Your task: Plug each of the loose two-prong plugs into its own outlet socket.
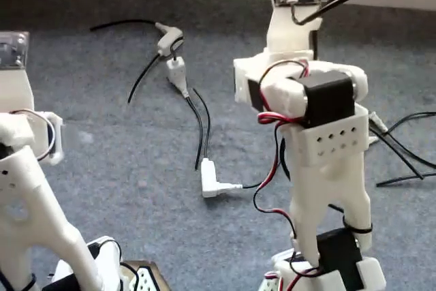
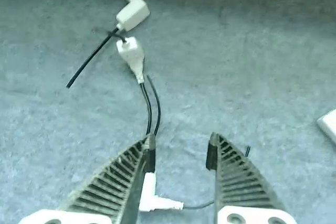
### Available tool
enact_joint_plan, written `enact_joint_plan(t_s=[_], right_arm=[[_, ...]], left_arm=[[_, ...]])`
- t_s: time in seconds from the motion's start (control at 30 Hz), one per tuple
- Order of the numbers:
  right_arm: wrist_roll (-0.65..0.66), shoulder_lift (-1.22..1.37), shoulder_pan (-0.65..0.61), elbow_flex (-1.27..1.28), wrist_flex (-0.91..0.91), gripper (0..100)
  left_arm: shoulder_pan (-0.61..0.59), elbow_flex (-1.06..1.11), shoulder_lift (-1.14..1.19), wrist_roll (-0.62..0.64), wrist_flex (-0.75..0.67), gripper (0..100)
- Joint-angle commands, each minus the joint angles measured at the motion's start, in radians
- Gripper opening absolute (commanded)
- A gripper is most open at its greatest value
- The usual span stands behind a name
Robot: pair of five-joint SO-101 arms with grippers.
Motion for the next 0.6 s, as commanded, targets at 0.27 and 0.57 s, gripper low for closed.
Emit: enact_joint_plan(t_s=[0.27, 0.57], right_arm=[[-0.196, -0.007, -0.193, 0.390, 0.002, 25.6], [-0.198, 0.105, -0.334, 0.693, -0.277, 25.6]], left_arm=[[-0.047, 0.559, -0.036, 0.005, -0.196, 24], [-0.087, 0.786, -0.036, 0.005, -0.391, 24]])
